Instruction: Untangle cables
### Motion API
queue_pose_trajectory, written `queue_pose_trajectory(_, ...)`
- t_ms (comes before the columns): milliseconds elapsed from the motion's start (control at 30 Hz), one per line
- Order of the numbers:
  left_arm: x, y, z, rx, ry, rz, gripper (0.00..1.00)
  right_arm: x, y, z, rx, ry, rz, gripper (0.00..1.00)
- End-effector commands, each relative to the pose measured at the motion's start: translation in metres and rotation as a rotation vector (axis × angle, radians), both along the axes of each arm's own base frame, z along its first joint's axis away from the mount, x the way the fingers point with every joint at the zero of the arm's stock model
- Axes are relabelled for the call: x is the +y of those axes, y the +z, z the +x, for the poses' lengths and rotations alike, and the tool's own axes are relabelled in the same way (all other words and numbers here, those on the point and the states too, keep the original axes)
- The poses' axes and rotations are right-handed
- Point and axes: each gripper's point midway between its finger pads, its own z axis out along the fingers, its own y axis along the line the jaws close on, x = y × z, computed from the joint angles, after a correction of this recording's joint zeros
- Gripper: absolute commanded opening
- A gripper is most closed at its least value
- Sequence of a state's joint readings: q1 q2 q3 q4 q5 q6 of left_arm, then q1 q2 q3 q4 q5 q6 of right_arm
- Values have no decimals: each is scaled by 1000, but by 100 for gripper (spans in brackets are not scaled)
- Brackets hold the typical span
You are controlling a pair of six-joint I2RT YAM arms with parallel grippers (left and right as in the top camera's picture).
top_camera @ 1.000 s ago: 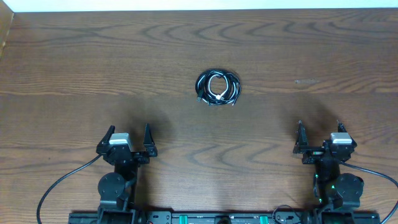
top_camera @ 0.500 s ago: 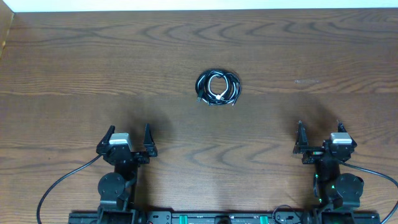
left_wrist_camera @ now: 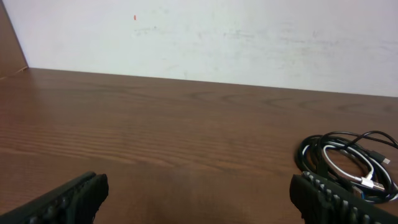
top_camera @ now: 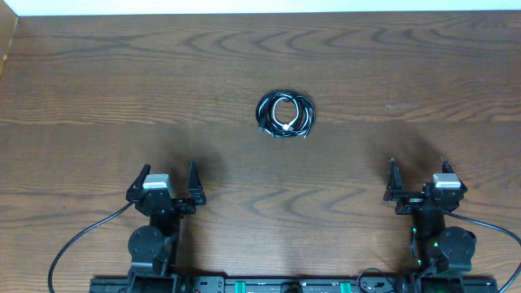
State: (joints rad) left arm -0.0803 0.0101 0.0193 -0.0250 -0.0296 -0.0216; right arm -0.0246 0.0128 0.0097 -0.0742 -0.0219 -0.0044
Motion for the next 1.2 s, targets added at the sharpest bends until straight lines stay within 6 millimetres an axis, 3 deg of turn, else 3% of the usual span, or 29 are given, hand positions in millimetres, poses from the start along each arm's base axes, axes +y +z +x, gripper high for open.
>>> queue_pose_trajectory(0,7,-17,-1,54,36,23,99,-1,-1,0,2,-6,6,99)
queue_pose_trajectory(267,7,-17,-1,54,36,23,99,-1,-1,0,1,-11,-2,99)
queue_pose_trajectory(400,7,-17,-1,54,36,22,99,-15,0,-1,0,-79,-115,99)
queue_pose_trajectory(600,7,-16,-1,49,36,22,99,-16,3,-1,-8,-86,-157,99)
queue_pose_trajectory(633,7,-16,-1,51,36,22,99,-19,9,-1,-29,-104,-169,99)
queue_pose_trajectory(733,5,-15,-1,47,27,20,99,0,35,0,-147,-5,-101,99)
queue_pose_trajectory(867,-7,7,1,-35,-42,7,99,10,74,-6,-311,48,-98,99)
queue_pose_trajectory(1033,-25,70,-13,-143,-150,-3,99,49,144,-42,-633,271,-110,99)
queue_pose_trajectory(1167,-21,129,-34,-174,-139,24,99,54,188,-66,-755,297,-134,99)
